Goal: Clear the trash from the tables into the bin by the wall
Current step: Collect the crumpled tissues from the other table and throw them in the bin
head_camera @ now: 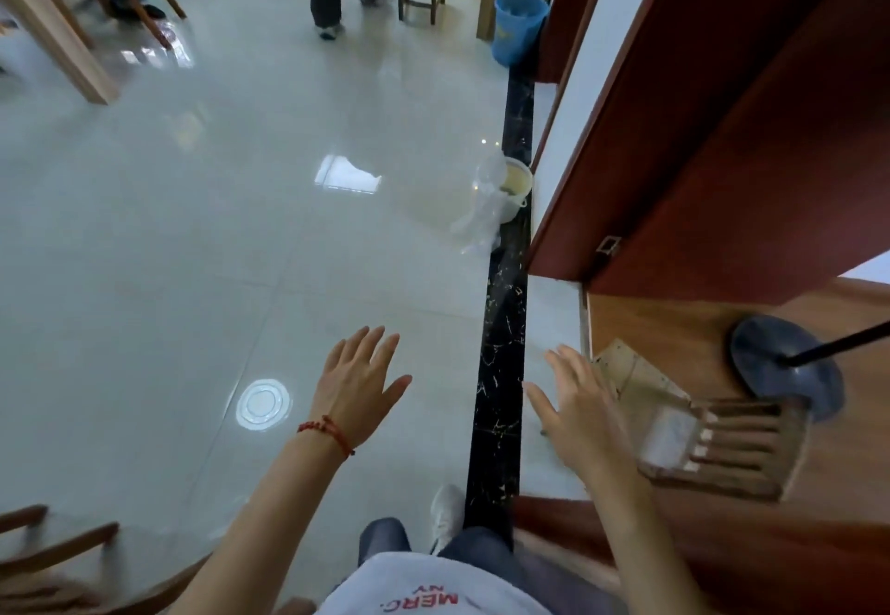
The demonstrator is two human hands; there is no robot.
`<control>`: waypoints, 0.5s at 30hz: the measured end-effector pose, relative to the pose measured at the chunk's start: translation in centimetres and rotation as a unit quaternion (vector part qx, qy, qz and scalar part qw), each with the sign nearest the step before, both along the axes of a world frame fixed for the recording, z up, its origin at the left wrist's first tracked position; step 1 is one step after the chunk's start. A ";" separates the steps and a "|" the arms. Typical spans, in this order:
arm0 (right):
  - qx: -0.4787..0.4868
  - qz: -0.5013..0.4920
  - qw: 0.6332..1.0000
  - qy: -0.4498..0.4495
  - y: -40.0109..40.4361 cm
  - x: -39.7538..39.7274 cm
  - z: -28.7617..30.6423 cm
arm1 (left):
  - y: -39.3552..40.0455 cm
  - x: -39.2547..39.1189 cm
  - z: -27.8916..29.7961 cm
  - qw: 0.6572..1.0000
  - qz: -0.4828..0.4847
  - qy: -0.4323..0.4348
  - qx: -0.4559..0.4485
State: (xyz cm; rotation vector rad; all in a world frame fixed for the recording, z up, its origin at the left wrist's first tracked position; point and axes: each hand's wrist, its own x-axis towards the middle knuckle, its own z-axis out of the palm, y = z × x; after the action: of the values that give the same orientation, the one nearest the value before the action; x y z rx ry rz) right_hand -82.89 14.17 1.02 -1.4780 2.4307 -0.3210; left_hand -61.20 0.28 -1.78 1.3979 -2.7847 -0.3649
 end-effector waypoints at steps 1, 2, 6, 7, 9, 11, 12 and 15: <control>0.000 0.000 1.000 0.000 -1.1 -1.1 0.2 | -1.0 -1.1 0.1 1.000 0.000 0.005 0.003; -0.001 -0.002 1.000 0.001 -2.2 -2.2 0.5 | -2.1 -2.0 0.2 1.000 0.000 0.009 0.007; 0.007 -0.014 1.000 -0.012 -6.4 -5.1 0.8 | -6.5 -5.4 0.6 1.000 -0.003 -0.001 0.007; 0.008 -0.012 1.000 -0.019 -7.5 -5.6 0.7 | -7.7 -6.1 0.6 1.000 -0.002 -0.004 0.012; 0.009 -0.004 1.000 -0.026 -10.0 -6.7 0.2 | -10.1 -7.5 0.4 1.000 -0.002 -0.010 0.020; 0.011 0.001 1.000 -0.021 -12.8 -7.9 -0.2 | -12.9 -8.7 -0.1 1.000 -0.006 -0.013 0.021; 0.010 0.002 1.000 -0.016 -14.3 -8.6 -0.4 | -14.4 -9.3 -0.3 1.000 -0.008 -0.013 0.022; -0.002 -0.004 1.000 -0.009 -19.0 -10.3 -0.7 | -19.2 -10.9 -0.9 1.000 -0.008 -0.009 0.022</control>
State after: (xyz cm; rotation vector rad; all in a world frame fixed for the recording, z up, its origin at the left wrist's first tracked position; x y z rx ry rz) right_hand -93.15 -4.84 0.36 -1.4611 2.4236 -0.3388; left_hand -72.09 -18.92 -2.65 1.3956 -2.8203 -0.4182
